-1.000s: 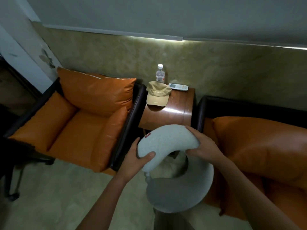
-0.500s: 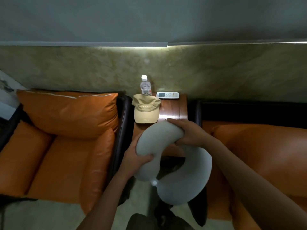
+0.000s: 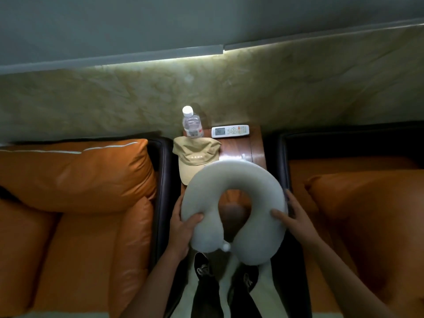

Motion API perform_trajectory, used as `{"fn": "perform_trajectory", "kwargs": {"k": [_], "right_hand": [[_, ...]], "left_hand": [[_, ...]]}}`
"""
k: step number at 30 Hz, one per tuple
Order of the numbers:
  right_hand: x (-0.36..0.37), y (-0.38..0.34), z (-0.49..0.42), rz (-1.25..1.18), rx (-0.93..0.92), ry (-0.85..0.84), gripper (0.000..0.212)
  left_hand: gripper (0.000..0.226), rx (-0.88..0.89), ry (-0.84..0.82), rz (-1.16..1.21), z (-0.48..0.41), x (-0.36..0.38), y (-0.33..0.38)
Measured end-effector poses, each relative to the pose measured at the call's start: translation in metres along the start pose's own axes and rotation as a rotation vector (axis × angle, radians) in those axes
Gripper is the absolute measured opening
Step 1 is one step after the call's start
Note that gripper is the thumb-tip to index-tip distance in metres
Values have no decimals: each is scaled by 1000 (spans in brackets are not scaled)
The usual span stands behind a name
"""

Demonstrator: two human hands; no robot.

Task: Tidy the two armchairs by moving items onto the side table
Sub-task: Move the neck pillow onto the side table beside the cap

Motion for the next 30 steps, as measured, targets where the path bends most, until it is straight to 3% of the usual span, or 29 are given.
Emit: {"fn": "perform_trajectory", "kwargs": {"k": [7,12,17,23,30], "right_hand": [[26,4,-37,-133,-51,117,87],[25,10,-69,153,-28,213,64],[32,21,-65,242,16,143,79],[49,10,-65,570,-114,117,82],[62,16,-67,686,-118,186,75]], "left_hand": [[86,26,36,-6,-50,8,-15],[94,-25,-74,-171,-69,28,-21],[108,76,-14,-446,-69,34,-20],[104,232,71,-854,-66,50,-16],[97,254,19,-938,-73,48,-26]]}}
Point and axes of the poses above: each hand's wrist, its own z-axis away from the middle knuckle, its own x-axis out of the palm, y = z × x, the point moved 3 cm from there along -z, towards the middle knuckle, and after that the axes turned 7 degrees about -x, right-handed, at the moved point
